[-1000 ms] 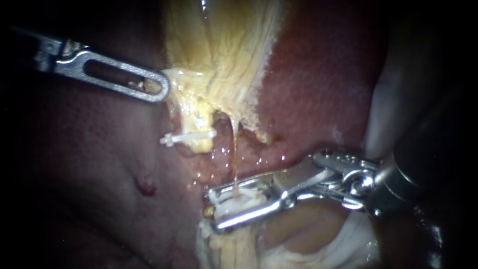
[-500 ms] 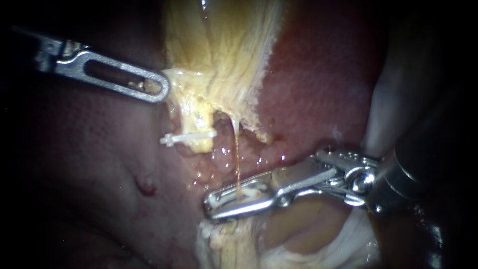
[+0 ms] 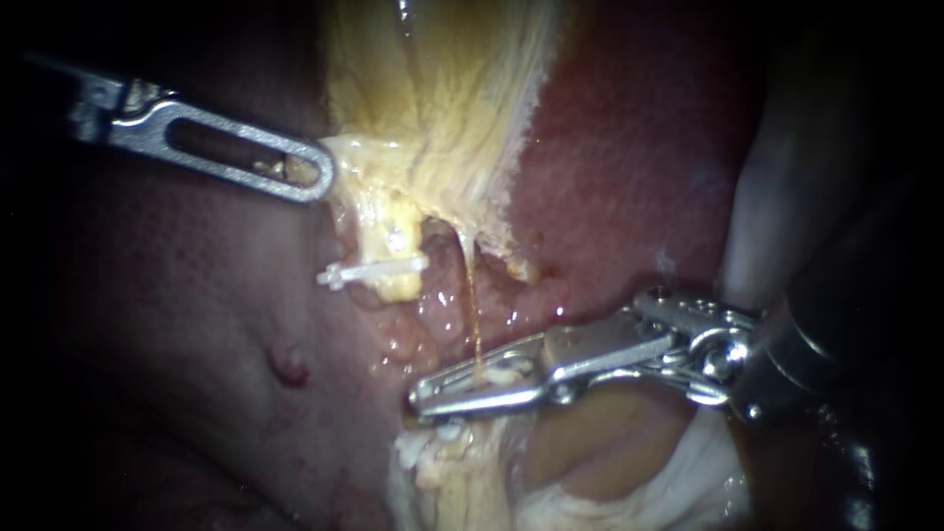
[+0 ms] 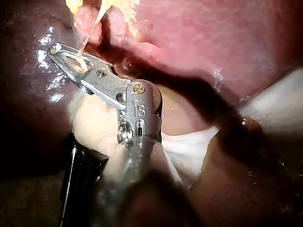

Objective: Clipping second clip right tube

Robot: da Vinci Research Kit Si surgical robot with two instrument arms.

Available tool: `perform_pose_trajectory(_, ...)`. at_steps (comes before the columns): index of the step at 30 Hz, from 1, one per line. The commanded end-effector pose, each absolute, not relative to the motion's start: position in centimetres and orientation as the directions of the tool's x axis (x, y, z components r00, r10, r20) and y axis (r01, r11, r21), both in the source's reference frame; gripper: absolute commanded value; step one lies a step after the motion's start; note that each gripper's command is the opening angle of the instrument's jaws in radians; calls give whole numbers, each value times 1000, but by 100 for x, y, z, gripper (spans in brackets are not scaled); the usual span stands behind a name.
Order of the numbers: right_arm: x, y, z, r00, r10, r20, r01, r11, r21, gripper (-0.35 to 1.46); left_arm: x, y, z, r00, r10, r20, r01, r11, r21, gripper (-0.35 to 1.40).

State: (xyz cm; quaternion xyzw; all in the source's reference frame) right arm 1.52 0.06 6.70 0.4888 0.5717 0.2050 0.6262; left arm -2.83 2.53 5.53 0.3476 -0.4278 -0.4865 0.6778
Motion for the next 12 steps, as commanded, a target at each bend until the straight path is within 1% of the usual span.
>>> perform_pose_trajectory(1, 152, 6, 669, 261, 816, -516, 302, 439, 846, -35, -282, 253, 553, 161, -957, 242, 362, 285, 888, -35)
perform_pose_trajectory(12, 152, 6, 670, 261, 816, -516, 302, 439, 846, -35, -282, 253, 553, 161, -957, 242, 362, 285, 887, -35)
